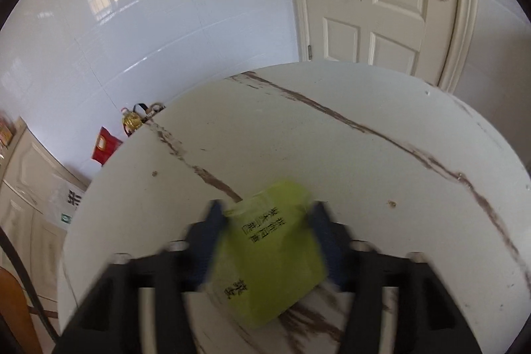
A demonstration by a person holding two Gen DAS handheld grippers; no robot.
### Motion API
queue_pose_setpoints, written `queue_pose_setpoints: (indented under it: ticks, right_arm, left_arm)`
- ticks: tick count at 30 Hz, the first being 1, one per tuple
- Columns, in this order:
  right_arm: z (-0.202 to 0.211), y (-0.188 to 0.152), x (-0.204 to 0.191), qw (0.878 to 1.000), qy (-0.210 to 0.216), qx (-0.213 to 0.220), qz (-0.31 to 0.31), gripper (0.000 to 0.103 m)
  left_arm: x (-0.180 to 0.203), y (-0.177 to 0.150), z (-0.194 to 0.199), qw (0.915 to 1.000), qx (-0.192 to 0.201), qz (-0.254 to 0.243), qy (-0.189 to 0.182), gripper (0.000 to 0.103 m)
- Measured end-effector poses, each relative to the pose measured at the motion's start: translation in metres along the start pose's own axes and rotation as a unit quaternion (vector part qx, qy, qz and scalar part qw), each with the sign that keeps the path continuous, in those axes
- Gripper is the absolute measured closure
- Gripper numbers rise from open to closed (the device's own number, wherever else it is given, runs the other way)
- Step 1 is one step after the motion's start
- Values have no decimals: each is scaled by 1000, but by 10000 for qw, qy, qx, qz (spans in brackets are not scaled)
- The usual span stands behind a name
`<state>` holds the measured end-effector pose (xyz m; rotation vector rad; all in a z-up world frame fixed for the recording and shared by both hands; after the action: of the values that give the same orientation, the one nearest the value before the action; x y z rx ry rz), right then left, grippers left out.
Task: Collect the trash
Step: 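Grasp the green packet on the table with the left tool, then carry the green packet over the blue bin and open the left tool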
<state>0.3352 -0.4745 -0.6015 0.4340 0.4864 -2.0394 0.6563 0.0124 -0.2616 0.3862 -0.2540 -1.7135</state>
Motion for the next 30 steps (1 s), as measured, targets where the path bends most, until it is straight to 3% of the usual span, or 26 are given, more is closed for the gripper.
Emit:
queue_pose_setpoints:
  ticks: [5,8,12,17,21,25,28,30]
  right_arm:
    - [6,1,21,9994,4,84,-326,31]
    - [17,-3,29,9990,66,187,-392,31]
    - [42,-10,38,9977,277,459,-409,31]
    - [57,-16,54,9950,430,687,-579,31]
    - [59,-17,64,9917,781,773,-662,29]
    - [56,-15,74,9896,867,853,-763,29]
    - [49,-15,82,9885,873,858,-891,29]
    - [42,-17,91,9867,882,830,-1082,29]
  left_arm:
    - [-3,-7,-1,9998,38,-134,166,90]
    - [-4,-23,8,9997,73,-112,203,93]
    - [14,-51,44,9993,306,-189,-137,95]
    - [85,-91,121,9907,843,-540,-924,95]
    - [180,-130,167,9755,1081,-1204,-1494,95]
    - [273,-168,173,9578,918,-2000,-1847,95]
    - [326,-190,145,9508,487,-2258,-2064,95]
    - [354,-200,116,9512,339,-2381,-1936,95]
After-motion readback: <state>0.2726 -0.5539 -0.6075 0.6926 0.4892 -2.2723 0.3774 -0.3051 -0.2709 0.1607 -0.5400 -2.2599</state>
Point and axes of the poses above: each gripper's, at about its wrist camera, not at the fingertips, and z roughly against the way its jaws point, x to its right, y to its top, the point moved 7 cm from there along -z, roughly the way its jaws point, and after that the axes turned 15 degrees about -x, right-handed, at the moved point
